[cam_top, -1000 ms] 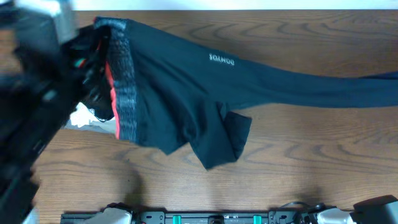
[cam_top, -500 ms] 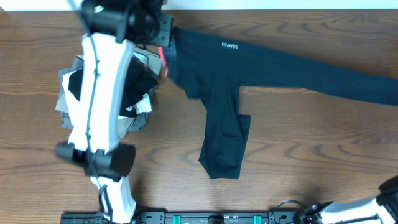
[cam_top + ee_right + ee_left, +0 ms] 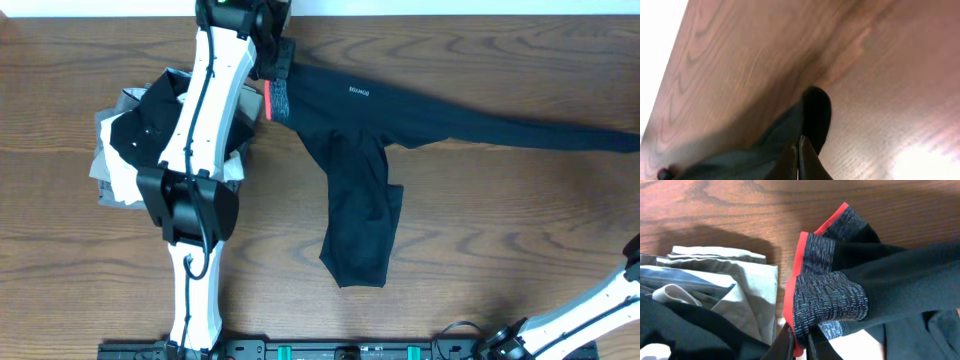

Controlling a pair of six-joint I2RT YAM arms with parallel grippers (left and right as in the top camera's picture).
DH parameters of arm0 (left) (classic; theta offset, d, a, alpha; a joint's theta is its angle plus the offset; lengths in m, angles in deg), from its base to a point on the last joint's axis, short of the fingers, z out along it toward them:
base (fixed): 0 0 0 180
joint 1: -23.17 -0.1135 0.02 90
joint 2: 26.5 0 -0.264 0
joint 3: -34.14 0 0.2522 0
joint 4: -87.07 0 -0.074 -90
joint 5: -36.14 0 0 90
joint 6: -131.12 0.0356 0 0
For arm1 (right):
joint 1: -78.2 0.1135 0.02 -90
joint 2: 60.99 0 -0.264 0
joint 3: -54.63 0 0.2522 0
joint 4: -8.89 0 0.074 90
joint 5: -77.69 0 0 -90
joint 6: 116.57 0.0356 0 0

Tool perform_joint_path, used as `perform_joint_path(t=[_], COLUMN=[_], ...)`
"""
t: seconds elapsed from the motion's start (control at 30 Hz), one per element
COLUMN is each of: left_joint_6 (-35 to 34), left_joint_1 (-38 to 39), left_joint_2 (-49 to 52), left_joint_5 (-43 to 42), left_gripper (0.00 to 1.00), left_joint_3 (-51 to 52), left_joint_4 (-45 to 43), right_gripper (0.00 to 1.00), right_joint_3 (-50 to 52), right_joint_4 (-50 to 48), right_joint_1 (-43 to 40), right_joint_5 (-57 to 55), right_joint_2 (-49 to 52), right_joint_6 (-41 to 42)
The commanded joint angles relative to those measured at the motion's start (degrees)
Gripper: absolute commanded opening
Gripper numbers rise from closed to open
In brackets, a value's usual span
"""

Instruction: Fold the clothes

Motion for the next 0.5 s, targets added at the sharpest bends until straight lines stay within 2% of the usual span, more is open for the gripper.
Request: perform_joint_path(t=[0.0, 0.1, 0.3, 0.47], left_joint_6=[0.79, 0.79, 0.76, 0.79], left_joint_1=[-0.24, -0.17, -0.2, -0.07], left_joint_2=[-1.44, -1.09, -0.37, -0.22], left_joint_5=[1.55, 1.55, 1.53, 0.13], left_gripper=[0.09, 0.09, 0.09, 0.09], left_joint_3=[-0.44, -0.42, -0.42, -0.42], left_joint_4=[-0.68, -2.01, -4.7, 1.31], right_gripper=[0.01, 0.01, 0.01, 0.01], right_joint_3=[-0.7, -0.31, 1.33, 1.38], right_joint_4=[-1.66, -1.97, -3.96, 0.37], right_joint_1=[-0.24, 0.55, 2.36, 3.1], right_joint_5=[-0.28, -3.96, -4.28, -4.28], right_joint_2=[-1.11, -0.22, 3.5, 5.68], right_joint_6=[-1.99, -1.53, 1.11, 1.31])
